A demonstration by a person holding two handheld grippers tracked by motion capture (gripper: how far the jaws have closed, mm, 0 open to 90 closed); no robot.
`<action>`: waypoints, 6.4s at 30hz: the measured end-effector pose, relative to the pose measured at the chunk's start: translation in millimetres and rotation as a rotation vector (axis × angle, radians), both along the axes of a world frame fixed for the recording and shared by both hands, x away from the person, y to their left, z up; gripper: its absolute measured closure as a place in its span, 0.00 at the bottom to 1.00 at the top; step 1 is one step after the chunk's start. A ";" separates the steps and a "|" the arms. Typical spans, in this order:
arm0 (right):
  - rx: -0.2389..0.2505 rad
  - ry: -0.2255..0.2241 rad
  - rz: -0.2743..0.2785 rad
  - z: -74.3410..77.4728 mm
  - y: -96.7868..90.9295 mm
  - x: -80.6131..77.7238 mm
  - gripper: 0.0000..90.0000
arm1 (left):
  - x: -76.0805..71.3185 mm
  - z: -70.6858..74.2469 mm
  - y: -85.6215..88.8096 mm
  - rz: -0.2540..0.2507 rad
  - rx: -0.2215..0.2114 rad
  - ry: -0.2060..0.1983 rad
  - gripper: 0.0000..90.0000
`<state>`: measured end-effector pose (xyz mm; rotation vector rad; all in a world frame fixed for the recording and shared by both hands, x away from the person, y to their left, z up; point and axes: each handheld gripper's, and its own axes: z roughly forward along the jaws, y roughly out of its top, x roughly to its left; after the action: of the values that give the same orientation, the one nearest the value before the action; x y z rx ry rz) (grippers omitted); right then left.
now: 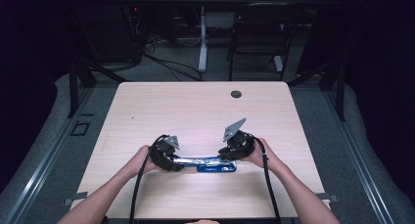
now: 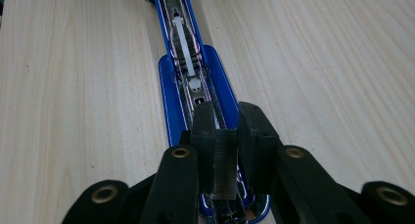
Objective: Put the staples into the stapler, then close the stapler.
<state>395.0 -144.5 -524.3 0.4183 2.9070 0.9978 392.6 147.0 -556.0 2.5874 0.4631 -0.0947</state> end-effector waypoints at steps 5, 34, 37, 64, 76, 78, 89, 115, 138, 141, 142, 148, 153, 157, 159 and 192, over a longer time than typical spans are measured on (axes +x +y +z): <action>0.001 0.001 0.003 0.0 -0.1 0.0 0.87 | 0.0 0.0 0.0 0.000 0.000 0.000 0.68; -0.020 -0.010 0.029 0.6 0.2 -1.7 0.86 | 0.2 0.2 -0.2 0.000 0.002 -0.001 0.67; -0.016 -0.012 0.029 -0.1 1.0 -2.4 0.86 | 0.2 0.2 -0.3 0.000 0.002 -0.001 0.67; -0.047 -0.013 0.058 -2.7 0.8 -2.9 0.85 | 0.5 0.1 -0.4 -0.003 -0.002 0.003 0.68; -0.063 0.002 0.052 -4.2 -1.0 -2.2 0.84 | 0.4 0.4 -0.2 -0.003 -0.003 0.001 0.68; -0.071 0.002 0.053 -3.5 -1.8 -1.7 0.83 | 0.5 0.4 -0.2 -0.003 -0.003 0.000 0.68; -0.048 0.014 0.033 -1.3 -5.6 -0.5 0.79 | 0.6 0.7 -0.3 -0.006 -0.001 -0.004 0.68; -0.068 0.028 -0.139 -7.3 9.1 3.6 0.67 | 0.1 1.5 -0.5 -0.005 0.002 -0.008 0.68; -0.001 0.039 -0.360 12.5 -27.9 6.3 0.24 | -1.6 4.6 -0.7 -0.008 -0.001 -0.034 0.67; -0.007 0.035 -0.391 14.0 -33.1 6.0 0.23 | -1.7 4.7 -0.8 -0.008 -0.002 -0.034 0.67; -0.014 0.029 -0.404 14.5 -34.2 5.5 0.22 | -1.6 4.7 -0.8 -0.009 -0.002 -0.034 0.67; -0.020 0.027 -0.423 16.7 -38.9 4.8 0.19 | -1.6 4.8 -0.8 -0.010 -0.003 -0.036 0.67; -0.017 0.029 -0.434 18.1 -42.1 4.8 0.18 | -1.6 4.7 -0.8 -0.011 -0.007 -0.037 0.67; -0.013 0.029 -0.449 19.0 -44.1 4.5 0.18 | -1.6 4.9 -0.9 -0.014 -0.008 -0.040 0.67; -0.011 0.027 -0.458 19.8 -45.8 4.7 0.17 | -1.6 5.2 -0.8 -0.017 -0.009 -0.043 0.67; 0.005 0.018 -0.491 29.6 -44.9 -13.0 0.21 | -3.2 13.6 -3.4 -0.048 0.011 -0.079 0.68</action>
<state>381.9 -189.4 -494.7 1.0755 2.6049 0.9172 389.5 143.6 -542.4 2.6029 0.3745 -0.0064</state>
